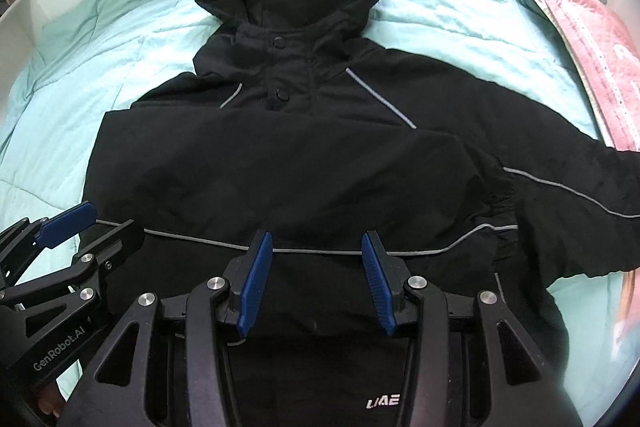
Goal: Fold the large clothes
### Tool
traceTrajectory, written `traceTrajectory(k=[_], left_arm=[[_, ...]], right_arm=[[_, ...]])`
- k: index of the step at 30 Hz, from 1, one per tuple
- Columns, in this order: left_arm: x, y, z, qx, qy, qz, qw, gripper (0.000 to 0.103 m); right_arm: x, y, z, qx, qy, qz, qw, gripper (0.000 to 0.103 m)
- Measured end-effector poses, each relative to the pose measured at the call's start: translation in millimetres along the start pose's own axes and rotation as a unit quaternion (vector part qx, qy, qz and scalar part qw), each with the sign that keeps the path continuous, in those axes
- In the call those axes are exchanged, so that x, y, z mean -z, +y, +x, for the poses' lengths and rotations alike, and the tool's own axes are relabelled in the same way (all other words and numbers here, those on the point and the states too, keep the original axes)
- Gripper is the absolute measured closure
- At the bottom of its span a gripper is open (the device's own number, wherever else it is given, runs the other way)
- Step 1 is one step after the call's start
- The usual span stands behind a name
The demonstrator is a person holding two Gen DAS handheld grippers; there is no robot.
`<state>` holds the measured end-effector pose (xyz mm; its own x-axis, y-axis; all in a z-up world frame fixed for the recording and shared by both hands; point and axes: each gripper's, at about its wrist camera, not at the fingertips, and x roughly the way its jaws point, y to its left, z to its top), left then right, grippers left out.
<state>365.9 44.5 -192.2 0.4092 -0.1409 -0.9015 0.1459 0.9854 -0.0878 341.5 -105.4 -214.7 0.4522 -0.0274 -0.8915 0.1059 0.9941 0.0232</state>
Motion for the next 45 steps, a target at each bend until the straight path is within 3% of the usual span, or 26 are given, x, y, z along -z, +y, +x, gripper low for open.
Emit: traceTrajectory(k=[17,23,30,34,36,41,43,45], left_arm=[[11,5,46,0.017,0.008,0.009,0.9998,0.044],[21,1,68,0.020,0.024,0.036,0.9989,0.044],[14,34,81,0.101,0.047,-0.053,0.9923,0.044],[-1,44,68,0.121,0.071,-0.099,0.9851,0.044],[-8,45,56,0.124,0.055,-0.107,0.9849,0.044],[-19,43,33,0.059,-0.041,-0.096,0.9927,0.044],[-23,43,35,0.055,-0.058,-0.100,0.9917,0.044],[-27,43,41,0.049,-0.063,-0.098,0.9919,0.044]], right_arm=[[14,-8,56,-0.012,0.046,0.028,0.998,0.054],[22,3,60,0.004,0.039,-0.007,0.999,0.045],[27,-4,73,-0.016,0.060,-0.002,0.998,0.035],[11,-6,73,-0.024,0.114,0.006,0.993,0.034],[-1,-12,67,-0.046,0.125,0.032,0.991,0.034],[-23,-21,47,-0.032,0.045,0.053,0.997,0.034],[-26,-25,46,-0.003,0.006,0.073,0.997,0.034],[-27,-27,50,-0.001,-0.010,0.084,0.996,0.034]])
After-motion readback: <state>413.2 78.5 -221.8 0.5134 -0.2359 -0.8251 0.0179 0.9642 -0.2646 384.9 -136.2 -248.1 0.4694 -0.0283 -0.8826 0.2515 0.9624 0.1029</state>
